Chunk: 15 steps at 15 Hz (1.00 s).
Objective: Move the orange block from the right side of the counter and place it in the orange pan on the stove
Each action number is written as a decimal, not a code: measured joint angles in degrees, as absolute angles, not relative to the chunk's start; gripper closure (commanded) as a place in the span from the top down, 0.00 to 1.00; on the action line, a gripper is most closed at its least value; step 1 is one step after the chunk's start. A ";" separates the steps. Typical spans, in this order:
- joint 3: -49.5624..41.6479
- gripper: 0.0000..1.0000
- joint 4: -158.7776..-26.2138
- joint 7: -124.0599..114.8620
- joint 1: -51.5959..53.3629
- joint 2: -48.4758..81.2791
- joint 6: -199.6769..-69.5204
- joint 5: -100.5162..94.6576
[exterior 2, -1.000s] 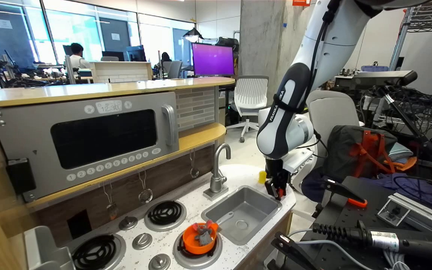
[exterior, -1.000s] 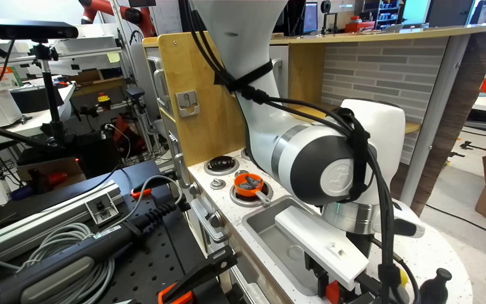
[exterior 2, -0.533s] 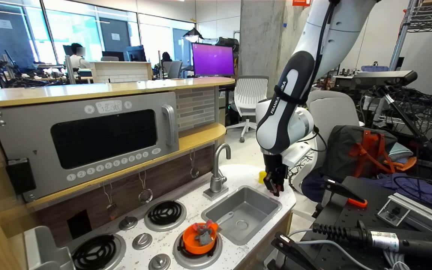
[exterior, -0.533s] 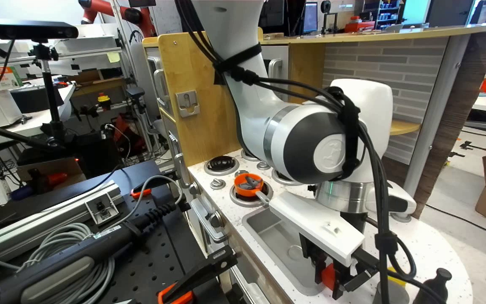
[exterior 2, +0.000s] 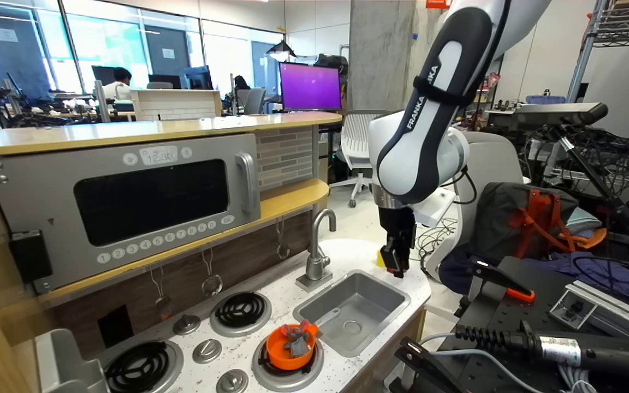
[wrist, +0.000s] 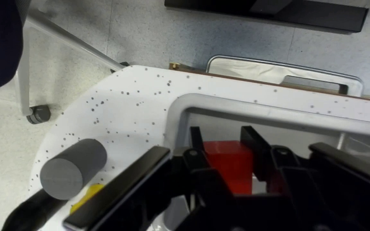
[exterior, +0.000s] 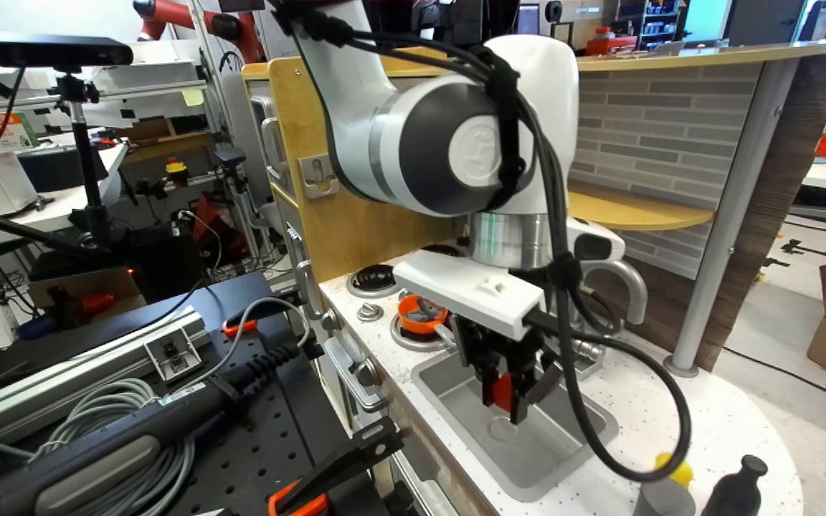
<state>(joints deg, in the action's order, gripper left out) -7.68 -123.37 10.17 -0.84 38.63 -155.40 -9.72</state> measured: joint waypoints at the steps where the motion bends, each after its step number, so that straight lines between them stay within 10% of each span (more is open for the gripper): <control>1: -7.08 0.11 -124.78 10.03 -0.17 36.98 -155.42 -9.73; 15: 5.08 0.11 -128.29 11.49 3.90 31.87 -155.63 -9.69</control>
<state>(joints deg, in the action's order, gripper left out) 5.08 -128.29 11.49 3.90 31.87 -155.63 -9.69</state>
